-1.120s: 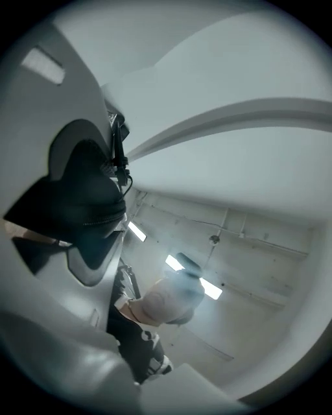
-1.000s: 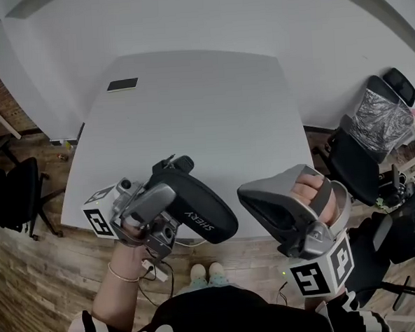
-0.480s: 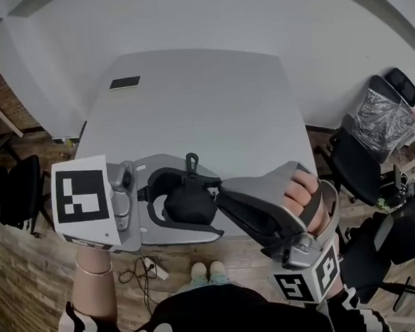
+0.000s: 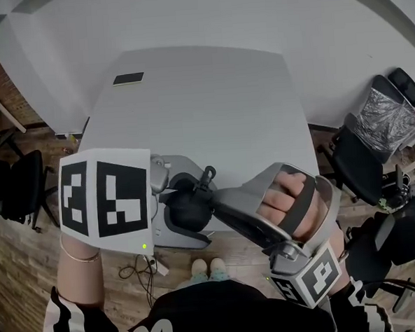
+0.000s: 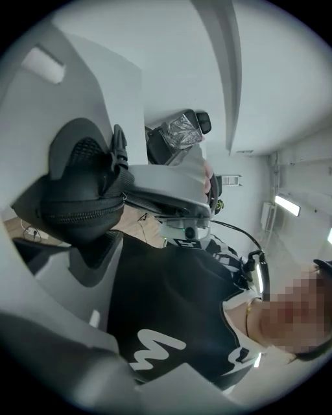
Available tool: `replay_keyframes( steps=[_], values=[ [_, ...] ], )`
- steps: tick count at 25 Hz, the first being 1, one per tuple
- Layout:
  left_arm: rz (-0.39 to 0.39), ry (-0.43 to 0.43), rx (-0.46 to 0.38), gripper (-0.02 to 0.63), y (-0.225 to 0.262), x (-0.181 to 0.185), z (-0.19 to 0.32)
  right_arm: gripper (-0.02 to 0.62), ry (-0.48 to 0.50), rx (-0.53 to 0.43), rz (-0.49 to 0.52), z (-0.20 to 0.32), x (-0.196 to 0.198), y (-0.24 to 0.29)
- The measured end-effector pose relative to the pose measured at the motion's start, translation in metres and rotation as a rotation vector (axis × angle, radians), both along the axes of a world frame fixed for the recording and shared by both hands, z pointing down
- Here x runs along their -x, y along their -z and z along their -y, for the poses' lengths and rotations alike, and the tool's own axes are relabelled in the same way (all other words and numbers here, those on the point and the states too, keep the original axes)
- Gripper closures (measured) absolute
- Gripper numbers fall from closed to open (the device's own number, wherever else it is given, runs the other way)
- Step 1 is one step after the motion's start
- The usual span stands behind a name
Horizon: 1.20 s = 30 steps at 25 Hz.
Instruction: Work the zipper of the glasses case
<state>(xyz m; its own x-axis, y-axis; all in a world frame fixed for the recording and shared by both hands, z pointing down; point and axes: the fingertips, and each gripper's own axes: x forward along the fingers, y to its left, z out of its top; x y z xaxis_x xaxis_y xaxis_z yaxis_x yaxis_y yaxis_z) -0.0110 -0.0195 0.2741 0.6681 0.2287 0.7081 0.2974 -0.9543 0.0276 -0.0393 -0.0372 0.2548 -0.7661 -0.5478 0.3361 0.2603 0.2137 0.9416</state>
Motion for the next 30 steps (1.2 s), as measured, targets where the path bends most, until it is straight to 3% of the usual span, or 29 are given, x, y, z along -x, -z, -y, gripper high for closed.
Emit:
replay_keyframes(
  steps=[5,9,11,14,16,20,24,28,30],
  values=[
    [-0.021,0.004,0.068,0.338,-0.008,-0.004,0.003,0.534,-0.021,0.038,-0.027,0.001,-0.006,-0.012],
    [-0.065,0.037,0.054,0.337,-0.009,-0.004,0.006,0.586,-0.052,0.049,0.02,0.004,-0.008,-0.013],
    [-0.156,0.077,0.056,0.339,0.0,-0.006,0.01,0.588,-0.085,0.042,0.075,0.007,-0.01,-0.009],
    [-0.384,0.177,0.137,0.344,0.024,-0.01,0.015,0.589,-0.122,0.033,0.167,0.008,-0.014,0.002],
    [-0.489,0.24,0.179,0.347,0.029,-0.011,0.019,0.589,-0.137,0.026,0.165,0.008,-0.017,0.004],
    [-0.516,0.322,0.229,0.347,0.016,-0.01,0.027,0.589,-0.133,0.028,0.022,0.011,-0.022,-0.007],
    [-0.473,0.345,0.155,0.345,0.014,-0.014,0.032,0.589,-0.132,0.052,-0.025,0.014,-0.028,-0.01],
    [-0.384,0.461,-0.065,0.346,0.016,-0.009,0.048,0.591,-0.154,0.1,0.018,0.013,-0.032,-0.011],
    [-0.395,0.455,-0.142,0.347,0.027,-0.002,0.05,0.591,-0.179,0.089,0.078,0.017,-0.034,-0.008]
  ],
)
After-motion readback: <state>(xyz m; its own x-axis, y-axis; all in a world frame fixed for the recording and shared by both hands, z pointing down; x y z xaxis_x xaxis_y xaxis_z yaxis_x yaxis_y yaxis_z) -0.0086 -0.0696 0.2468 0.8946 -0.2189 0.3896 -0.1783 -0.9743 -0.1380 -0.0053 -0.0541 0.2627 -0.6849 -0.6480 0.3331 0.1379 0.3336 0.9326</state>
